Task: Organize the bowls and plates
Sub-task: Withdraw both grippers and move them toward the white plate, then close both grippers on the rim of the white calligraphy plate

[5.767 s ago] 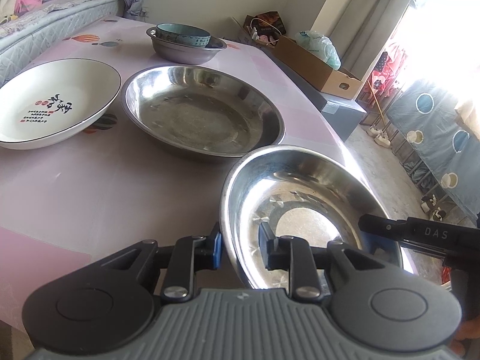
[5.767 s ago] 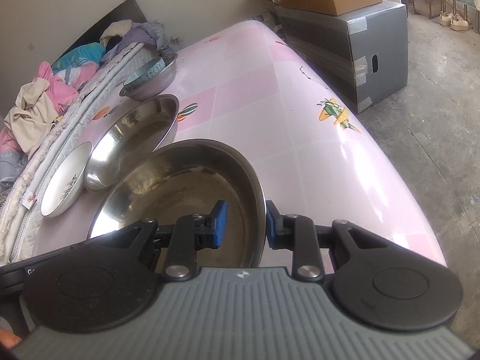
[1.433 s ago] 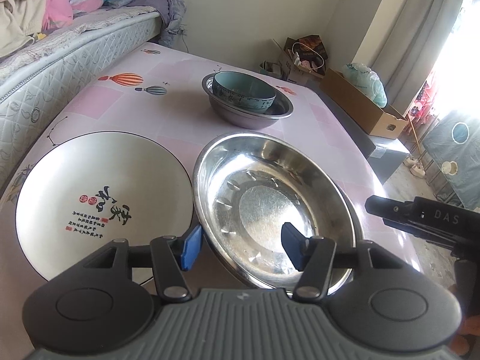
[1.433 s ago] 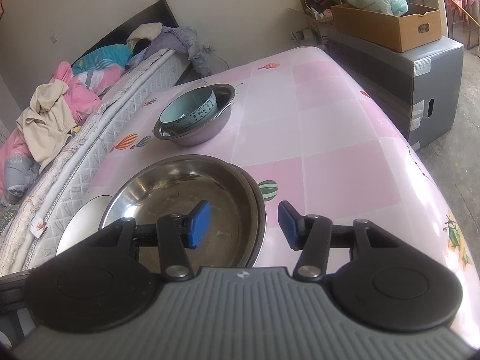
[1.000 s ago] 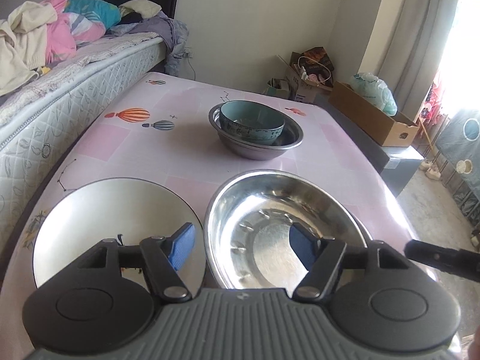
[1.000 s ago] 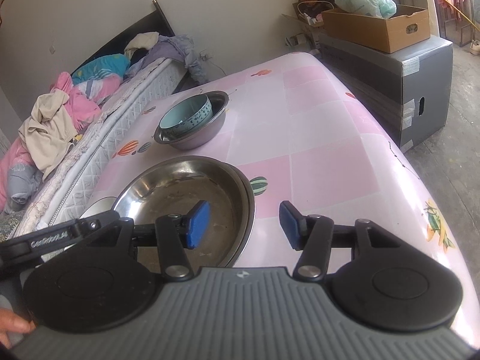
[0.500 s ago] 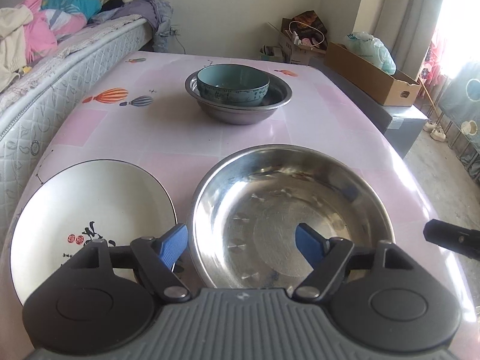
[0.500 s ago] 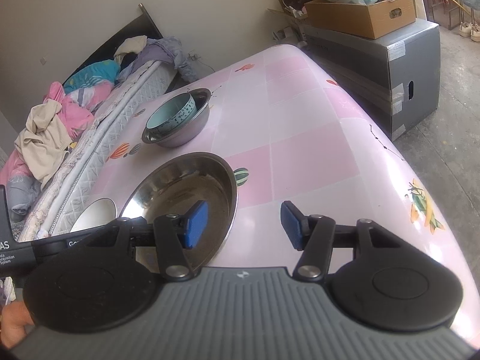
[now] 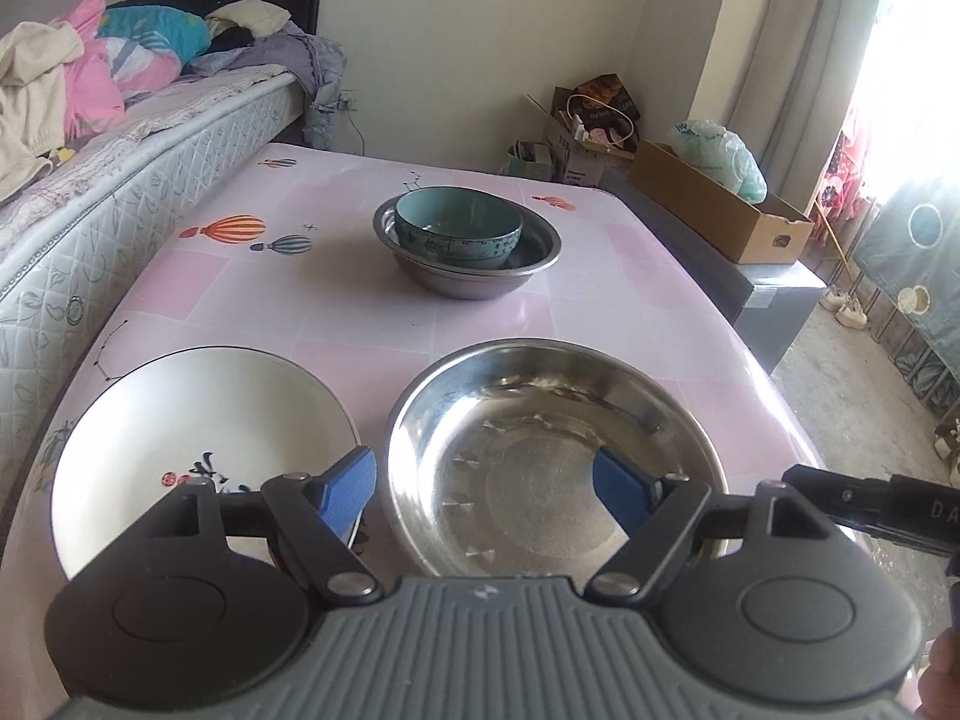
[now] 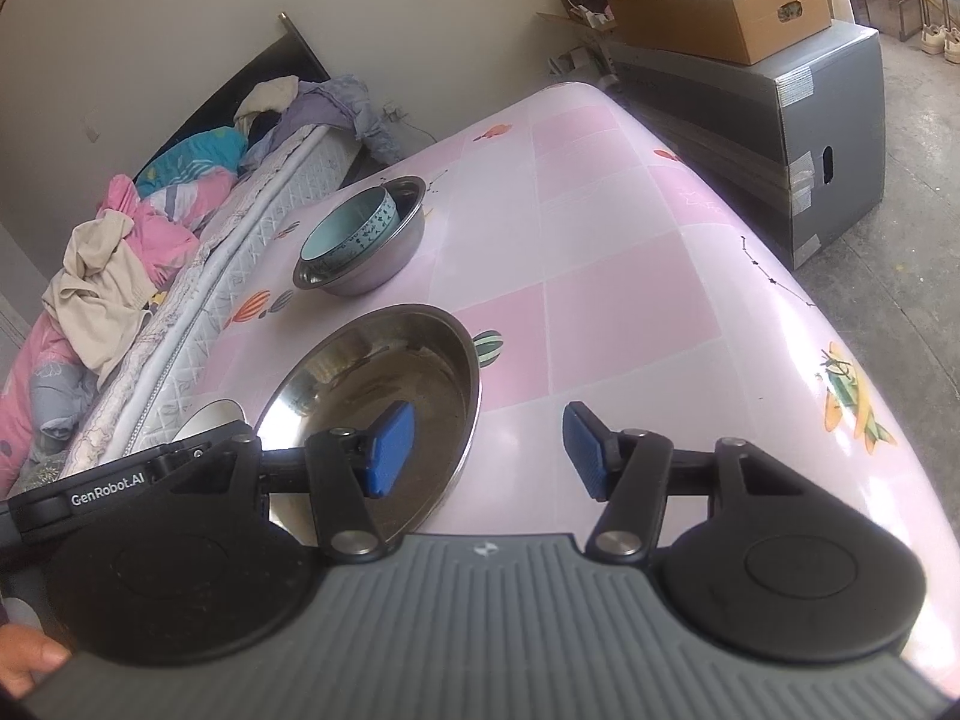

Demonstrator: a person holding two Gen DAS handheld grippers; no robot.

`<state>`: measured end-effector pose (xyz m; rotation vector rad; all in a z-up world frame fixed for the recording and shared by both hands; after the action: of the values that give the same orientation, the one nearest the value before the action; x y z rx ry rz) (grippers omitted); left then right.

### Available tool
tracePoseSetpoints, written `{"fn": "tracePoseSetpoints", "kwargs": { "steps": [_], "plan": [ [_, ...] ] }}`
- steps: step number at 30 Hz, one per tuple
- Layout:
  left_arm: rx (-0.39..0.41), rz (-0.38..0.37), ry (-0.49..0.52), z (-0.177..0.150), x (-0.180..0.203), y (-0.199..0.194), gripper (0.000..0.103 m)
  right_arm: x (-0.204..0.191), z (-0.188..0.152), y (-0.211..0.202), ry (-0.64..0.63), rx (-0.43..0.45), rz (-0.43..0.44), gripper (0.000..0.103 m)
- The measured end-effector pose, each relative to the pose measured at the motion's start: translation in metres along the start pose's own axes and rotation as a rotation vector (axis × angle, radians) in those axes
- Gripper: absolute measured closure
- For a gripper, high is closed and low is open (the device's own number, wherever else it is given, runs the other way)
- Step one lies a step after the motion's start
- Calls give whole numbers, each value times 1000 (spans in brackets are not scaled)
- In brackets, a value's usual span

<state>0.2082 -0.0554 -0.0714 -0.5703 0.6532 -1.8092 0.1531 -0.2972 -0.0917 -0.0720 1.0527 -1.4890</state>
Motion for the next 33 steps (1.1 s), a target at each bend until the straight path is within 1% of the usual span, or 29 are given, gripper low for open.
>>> {"fn": "tracePoseSetpoints", "kwargs": {
  "steps": [3, 6, 12, 16, 21, 23, 26, 28, 29, 31, 33],
  "plan": [
    [9, 23, -40, -6, -18, -14, 21, -12, -4, -1, -12, -11, 31, 48],
    [17, 63, -94, -14, -43, -29, 20, -29, -10, -1, -33, -30, 70, 48],
    [31, 162, -200, -33, -102, -56, 19, -80, -31, 9, -94, -97, 156, 48],
    [35, 231, -256, -49, -138, -69, 19, -119, -58, 17, -120, -166, 218, 48],
    [29, 281, -303, -69, -172, -74, 19, -153, -105, 29, -144, -258, 249, 48],
    [28, 290, -313, -75, -183, -72, 21, -164, -125, 36, -137, -288, 251, 48],
    [29, 289, -318, -76, -194, -67, 28, -171, -143, 49, -104, -320, 248, 48],
    [35, 281, -318, -73, -199, -63, 35, -175, -150, 58, -74, -333, 249, 48],
    [36, 278, -315, -70, -202, -60, 35, -177, -152, 61, -62, -336, 249, 48],
    [35, 273, -309, -65, -207, -54, 41, -179, -154, 69, -43, -335, 248, 49],
    [30, 258, -303, -60, -210, -46, 44, -182, -154, 73, -29, -329, 244, 49]
  ]
}}
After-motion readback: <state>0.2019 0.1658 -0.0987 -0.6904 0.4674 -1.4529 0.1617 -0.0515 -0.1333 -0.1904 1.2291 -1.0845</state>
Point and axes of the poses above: each gripper's, at about its wrist camera, not at the fingertips, and y roughly the way its jaws point, x to its right, z to its top, the point moved 9 cm from there along y, roughly the way its jaws point, and after that the axes turned 7 degrees about y, right-handed, at the moved point
